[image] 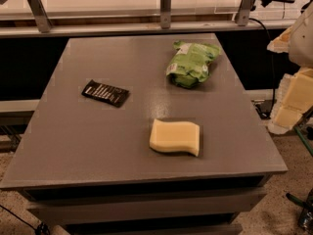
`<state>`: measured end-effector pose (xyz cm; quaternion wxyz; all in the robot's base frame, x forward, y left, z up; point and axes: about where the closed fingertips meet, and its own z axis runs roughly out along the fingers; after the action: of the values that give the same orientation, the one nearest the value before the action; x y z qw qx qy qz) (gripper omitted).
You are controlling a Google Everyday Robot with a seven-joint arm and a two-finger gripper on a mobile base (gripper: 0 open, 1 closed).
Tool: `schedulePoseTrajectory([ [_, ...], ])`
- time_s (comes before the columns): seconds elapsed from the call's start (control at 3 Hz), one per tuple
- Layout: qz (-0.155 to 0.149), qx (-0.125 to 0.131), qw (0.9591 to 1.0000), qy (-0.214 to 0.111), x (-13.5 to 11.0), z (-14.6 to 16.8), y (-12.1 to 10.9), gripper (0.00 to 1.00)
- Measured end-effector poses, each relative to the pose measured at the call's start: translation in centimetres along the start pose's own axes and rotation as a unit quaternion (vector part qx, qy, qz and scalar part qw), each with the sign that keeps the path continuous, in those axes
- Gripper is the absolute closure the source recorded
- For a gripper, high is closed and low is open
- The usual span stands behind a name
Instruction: Pick sponge
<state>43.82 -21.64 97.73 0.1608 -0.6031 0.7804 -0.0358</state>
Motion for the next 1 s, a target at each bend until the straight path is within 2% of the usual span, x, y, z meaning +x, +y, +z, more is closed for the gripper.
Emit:
schedulePoseTrajectory([
  [0.67, -0.008, -0.008, 0.9999, -0.012, -0.5, 0.5, -0.2, 0.0],
  [1.0, -0.024, -0.036, 0.9987, -0.027, -1.4, 2.6, -0.4, 0.0],
])
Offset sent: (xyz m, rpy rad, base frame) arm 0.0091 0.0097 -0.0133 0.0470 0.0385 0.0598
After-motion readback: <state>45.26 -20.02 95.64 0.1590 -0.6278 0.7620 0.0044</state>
